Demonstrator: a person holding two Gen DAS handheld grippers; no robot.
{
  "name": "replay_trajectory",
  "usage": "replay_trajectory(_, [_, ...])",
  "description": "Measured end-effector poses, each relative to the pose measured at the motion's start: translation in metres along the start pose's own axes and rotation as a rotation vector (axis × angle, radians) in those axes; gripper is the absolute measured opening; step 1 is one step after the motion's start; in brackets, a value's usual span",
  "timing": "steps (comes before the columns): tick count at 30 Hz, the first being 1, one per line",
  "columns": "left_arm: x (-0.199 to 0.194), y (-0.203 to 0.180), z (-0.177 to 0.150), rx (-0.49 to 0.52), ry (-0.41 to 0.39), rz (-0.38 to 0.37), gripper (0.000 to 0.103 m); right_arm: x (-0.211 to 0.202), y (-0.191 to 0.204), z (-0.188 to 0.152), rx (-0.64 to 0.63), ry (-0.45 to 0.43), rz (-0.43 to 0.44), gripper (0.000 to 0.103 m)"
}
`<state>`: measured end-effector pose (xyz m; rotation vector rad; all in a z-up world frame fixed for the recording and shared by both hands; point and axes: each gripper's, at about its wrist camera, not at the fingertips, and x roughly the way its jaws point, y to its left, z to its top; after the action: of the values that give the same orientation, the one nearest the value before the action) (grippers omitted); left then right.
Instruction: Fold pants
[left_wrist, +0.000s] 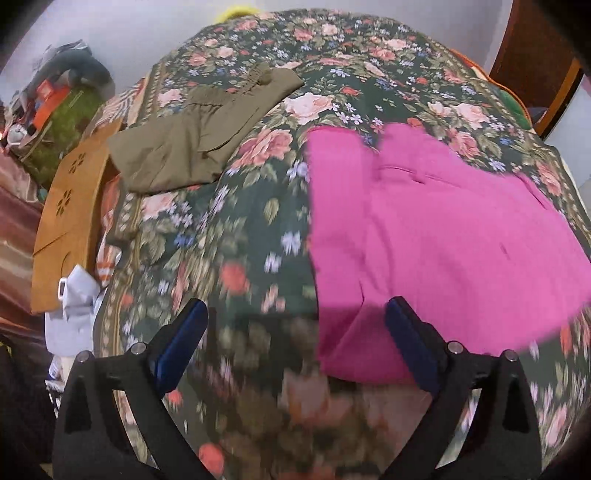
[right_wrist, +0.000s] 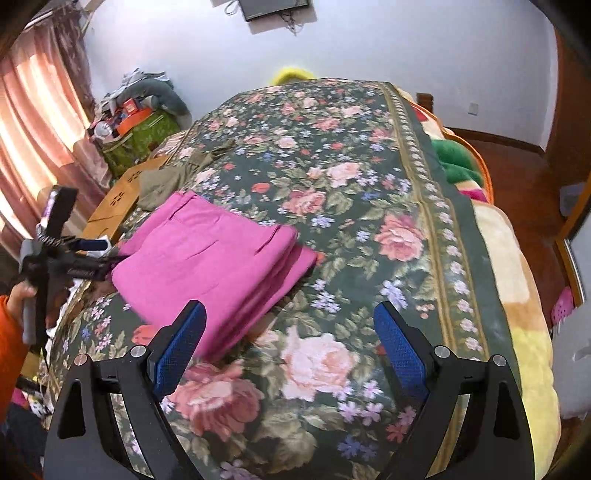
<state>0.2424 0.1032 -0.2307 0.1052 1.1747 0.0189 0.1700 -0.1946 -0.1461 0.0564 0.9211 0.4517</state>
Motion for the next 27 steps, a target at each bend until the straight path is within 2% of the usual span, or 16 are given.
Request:
replay_trajectory(8, [-0.033, -0.007, -0.019, 0.009, -0.096, 0.048, 0.096, 0.025, 0.025, 0.008, -0.037, 0.029, 0.071, 0.090])
replay_trajectory(12, [-0.049, -0.001, -0.016, -0.040, -0.142, 0.011, 0.088, 0.032, 0.030, 0.015, -0.056, 0.027, 0.085, 0.090])
replay_trajectory(15, [-0.052, 0.001, -0.015, -0.069, -0.157, -0.043, 0.069, 0.040, 0.027, 0.021, -0.046, 0.033, 0.099, 0.079])
replay_trajectory(17, [-0.045, -0.001, -0.014, -0.081, -0.127, -0.088, 0.051, 0.051, 0.023, 0.022, -0.035, 0.067, 0.098, 0.066])
replay_trajectory(19, [-0.035, -0.005, -0.016, -0.086, -0.088, -0.122, 0.040, 0.060, 0.020, 0.019, -0.032, 0.108, 0.105, 0.060])
replay_trajectory(20, [-0.029, -0.008, -0.017, -0.084, -0.071, -0.140, 0.037, 0.064, 0.018, 0.016, -0.032, 0.129, 0.112, 0.057])
replay_trajectory(25, [-0.020, -0.006, -0.024, -0.108, -0.061, -0.182, 0.037, 0.067, 0.017, 0.007, -0.039, 0.158, 0.172, 0.043])
replay_trajectory(27, [-0.021, -0.006, -0.027, -0.101, -0.064, -0.156, 0.037, 0.068, 0.018, 0.006, -0.046, 0.164, 0.176, 0.040])
